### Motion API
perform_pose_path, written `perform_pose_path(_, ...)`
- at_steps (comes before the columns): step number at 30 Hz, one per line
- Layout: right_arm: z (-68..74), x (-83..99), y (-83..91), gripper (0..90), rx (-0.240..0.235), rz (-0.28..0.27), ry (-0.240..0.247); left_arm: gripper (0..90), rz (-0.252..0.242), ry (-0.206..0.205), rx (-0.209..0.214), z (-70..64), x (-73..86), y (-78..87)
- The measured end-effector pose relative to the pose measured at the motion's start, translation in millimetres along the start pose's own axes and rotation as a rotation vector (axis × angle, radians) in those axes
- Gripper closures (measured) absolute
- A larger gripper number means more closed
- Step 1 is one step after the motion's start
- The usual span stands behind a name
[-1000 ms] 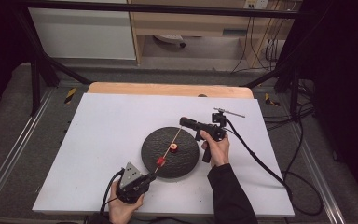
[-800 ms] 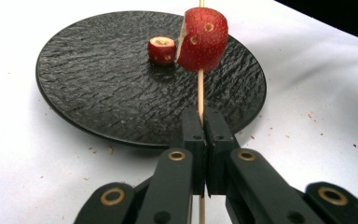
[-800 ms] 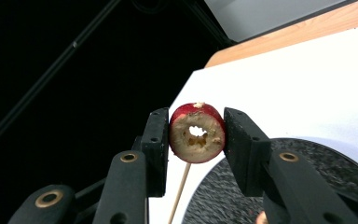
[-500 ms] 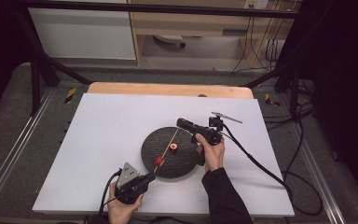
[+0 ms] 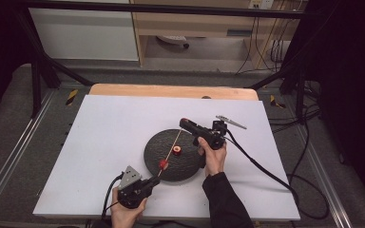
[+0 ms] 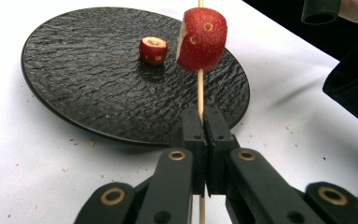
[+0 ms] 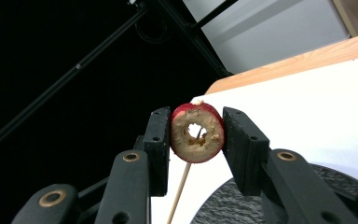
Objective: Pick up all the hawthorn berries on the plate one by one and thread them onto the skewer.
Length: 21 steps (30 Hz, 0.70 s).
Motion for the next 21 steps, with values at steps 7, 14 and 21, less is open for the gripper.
perform_pose_path(7,1.9,3.2,-1.8,64.0,-0.026,-0.026,-0.032,88.4,-0.009,0.010,0.005,-3.6,0.3,-0.6)
perform_pose_path(14,2.5,1.7,1.1,64.0,-0.036,-0.004,0.026,88.4,-0.001,0.004,0.014,-5.0,0.4,-0.8)
perform_pose_path(21,-0.4,2.6,-1.9,64.1,-0.035,-0.015,0.030,88.4,0.013,0.005,0.015,-0.8,-1.5,0.3)
Point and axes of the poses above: each handheld gripper's, and its own axes: y roughly backward along the jaws, x roughly out of its underside, z roughly to its left, the point moved 3 cm from there along -y, roughly forward along the jaws, and after that the axes turned 10 degrees about y, right-handed, at the moved point
